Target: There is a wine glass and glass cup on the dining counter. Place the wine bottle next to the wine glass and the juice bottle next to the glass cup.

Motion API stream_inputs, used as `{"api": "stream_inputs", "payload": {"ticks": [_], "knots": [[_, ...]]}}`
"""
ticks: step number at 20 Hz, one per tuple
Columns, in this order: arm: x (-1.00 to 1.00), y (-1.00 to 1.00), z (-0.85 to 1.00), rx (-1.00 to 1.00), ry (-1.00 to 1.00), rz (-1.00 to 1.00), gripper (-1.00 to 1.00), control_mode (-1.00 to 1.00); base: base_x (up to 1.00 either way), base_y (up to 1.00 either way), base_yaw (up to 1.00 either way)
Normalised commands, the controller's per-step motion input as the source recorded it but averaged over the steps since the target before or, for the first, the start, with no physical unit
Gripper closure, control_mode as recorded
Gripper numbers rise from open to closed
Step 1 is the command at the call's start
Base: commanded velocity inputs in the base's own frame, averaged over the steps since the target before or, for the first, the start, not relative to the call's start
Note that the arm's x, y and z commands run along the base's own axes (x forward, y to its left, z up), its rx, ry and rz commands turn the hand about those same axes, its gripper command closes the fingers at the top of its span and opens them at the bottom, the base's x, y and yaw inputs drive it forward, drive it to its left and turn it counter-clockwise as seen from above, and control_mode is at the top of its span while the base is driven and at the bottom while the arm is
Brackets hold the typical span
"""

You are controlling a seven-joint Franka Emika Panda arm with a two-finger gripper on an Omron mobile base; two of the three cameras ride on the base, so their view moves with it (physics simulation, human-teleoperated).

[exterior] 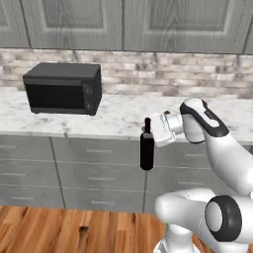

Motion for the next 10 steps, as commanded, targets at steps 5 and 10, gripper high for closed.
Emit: {"api": "stream_inputs", "payload": {"ticks": [5, 10], "knots": [[0.0, 0.0, 0.0, 0.0, 0.0, 0.0, 1.0, 1.0, -0.04, 0.0, 1.0], [0.0, 0.0, 0.0, 0.0, 0.0, 0.0, 1.0, 1.0, -0.03, 0.0, 1.0]]}}
